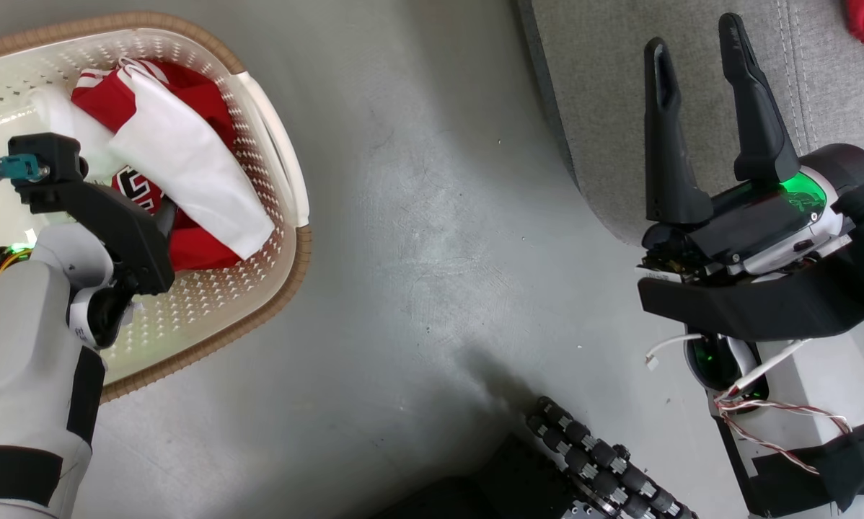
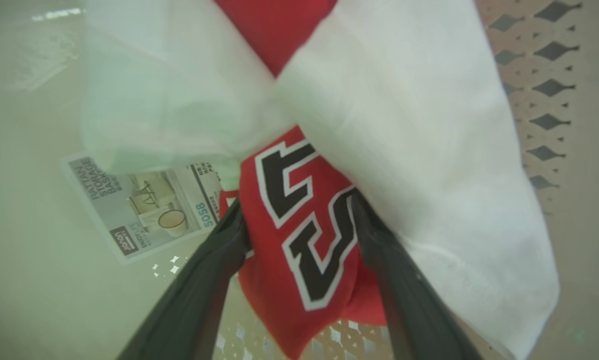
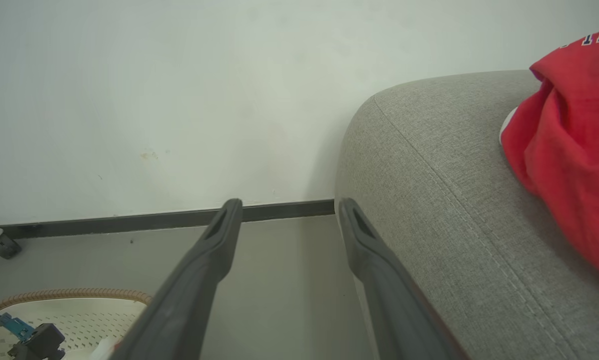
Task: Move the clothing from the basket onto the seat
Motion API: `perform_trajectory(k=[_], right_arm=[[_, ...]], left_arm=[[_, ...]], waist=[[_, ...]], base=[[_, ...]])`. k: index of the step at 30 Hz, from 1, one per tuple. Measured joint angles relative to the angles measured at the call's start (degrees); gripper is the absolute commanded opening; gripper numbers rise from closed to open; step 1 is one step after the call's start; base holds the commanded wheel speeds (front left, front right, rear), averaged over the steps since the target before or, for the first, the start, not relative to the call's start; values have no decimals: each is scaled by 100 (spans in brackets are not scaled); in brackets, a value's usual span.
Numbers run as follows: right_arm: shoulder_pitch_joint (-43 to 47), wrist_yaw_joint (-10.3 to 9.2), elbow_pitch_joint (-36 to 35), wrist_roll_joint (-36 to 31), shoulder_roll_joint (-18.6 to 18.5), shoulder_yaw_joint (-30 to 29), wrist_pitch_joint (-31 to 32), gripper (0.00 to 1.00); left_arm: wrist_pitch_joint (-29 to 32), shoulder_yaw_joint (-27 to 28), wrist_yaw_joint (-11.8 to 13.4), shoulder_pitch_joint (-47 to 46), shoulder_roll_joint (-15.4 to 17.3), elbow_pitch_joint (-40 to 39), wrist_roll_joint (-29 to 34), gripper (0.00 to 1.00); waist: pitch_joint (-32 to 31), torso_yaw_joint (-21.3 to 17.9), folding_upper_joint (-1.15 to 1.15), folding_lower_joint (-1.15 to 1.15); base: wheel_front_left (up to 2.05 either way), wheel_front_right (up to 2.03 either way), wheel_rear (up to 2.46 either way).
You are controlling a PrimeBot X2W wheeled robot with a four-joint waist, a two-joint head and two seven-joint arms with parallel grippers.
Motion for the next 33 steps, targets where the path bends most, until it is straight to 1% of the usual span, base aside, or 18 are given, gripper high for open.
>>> perform_trajectory(k=[5,6,7,8,15,17,23,33], right_arm=[[0,-2,0,26,2,46,0,100],[0,-2,0,26,2,46,0,100],[-1,-7,0,30,2,57,0,100],[-1,-8,-1,30,3,69,0,100],[-6,-59,4,66,4,96,0,100],[-16,-77,36,69,4,92,0,100],[-77,-77,64,69,4,48,0,100],[-106,-76,225,41,5,-162,0,100]], left_arm=[[67,-82,-46,-62,-89,90,-85,100],[67,-82,-46,-62,-89,90,-85,90],[80,-91,-47,-62,-108,104,-91,47],[99,-112,-47,-62,-118,114,-91,0],[80,-152,-52,-70,-111,224,-91,0],[9,-155,-92,-70,-126,263,-102,0],[-142,-179,-93,-70,-186,300,-152,0],[-522,-346,-96,-55,-378,294,-231,0]], waist=[[30,-24,0,0],[30,-24,0,0],[32,-25,0,0],[32,-25,0,0],[14,-12,-1,0],[-14,-3,-1,0],[-149,54,-1,0],[-511,239,-1,0]], base=[[0,0,0],[0,0,0],[0,0,0],[0,0,0],[0,0,0],[0,0,0],[0,0,0],[0,0,0]])
